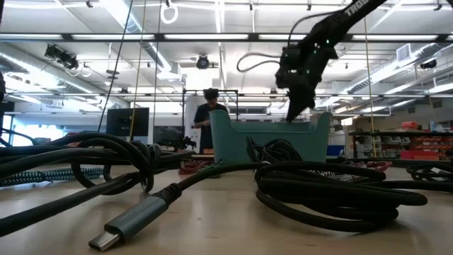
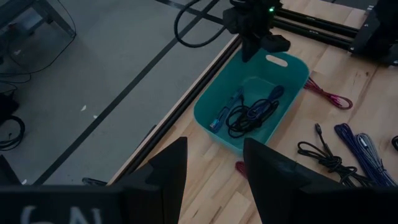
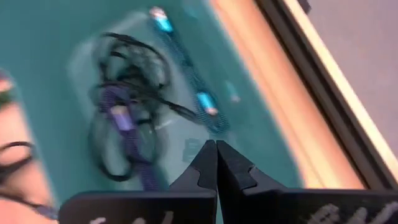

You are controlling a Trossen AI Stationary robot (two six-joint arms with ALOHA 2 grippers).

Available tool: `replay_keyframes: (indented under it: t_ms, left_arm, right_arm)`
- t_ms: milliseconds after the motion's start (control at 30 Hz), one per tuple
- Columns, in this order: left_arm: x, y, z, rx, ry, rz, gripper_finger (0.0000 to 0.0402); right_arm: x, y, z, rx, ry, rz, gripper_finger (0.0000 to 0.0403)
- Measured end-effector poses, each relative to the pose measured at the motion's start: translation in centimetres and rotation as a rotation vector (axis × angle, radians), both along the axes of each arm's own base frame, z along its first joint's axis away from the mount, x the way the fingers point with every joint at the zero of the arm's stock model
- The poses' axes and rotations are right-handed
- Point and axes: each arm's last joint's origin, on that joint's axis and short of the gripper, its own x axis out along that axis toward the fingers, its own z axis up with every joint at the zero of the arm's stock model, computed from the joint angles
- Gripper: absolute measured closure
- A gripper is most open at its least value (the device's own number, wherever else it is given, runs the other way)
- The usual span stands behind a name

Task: Pick and place USB-C Cables
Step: Put the right pink charger cable into the light blue bin

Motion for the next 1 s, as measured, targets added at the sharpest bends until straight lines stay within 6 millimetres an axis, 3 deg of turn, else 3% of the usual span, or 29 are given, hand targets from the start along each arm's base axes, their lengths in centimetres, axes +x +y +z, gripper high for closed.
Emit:
replay_keyframes:
  t_ms: [133, 267, 433, 567, 667, 767, 1000]
  left_arm:
    - [0.0, 0.0, 0.0, 0.000, 0.000, 0.000, 0.0237]
    - [0.0, 0.0, 0.0, 0.004, 0.004, -0.004, 0.0237]
    - [0.0, 0.0, 0.0, 0.006, 0.007, -0.007, 0.0237]
    - [0.0, 0.0, 0.0, 0.029, 0.031, -0.033, 0.0237]
    - [0.0, 0.0, 0.0, 0.043, 0.045, -0.049, 0.0237]
    - [0.0, 0.0, 0.0, 0.043, 0.046, -0.049, 0.0237]
    - [0.0, 0.0, 0.0, 0.049, 0.052, -0.056, 0.0237]
  right_arm:
    - [0.6, 2.9, 3.6, -0.041, -0.045, 0.015, 0.0403]
    - [0.2, 7.5, 7.5, -0.084, -0.072, 0.025, 0.0403]
    - [-2.9, 13.2, 11.6, -0.107, -0.138, -0.093, 0.0403]
    - [-5.3, 16.9, 13.3, -0.085, -0.196, -0.212, 0.0403]
    - [-6.4, 18.9, 13.2, -0.063, -0.207, -0.279, 0.0403]
    - [-6.9, 20.4, 11.8, -0.030, -0.178, -0.357, 0.0403]
    - [-6.2, 22.4, 5.1, 0.060, -0.055, -0.545, 0.0392]
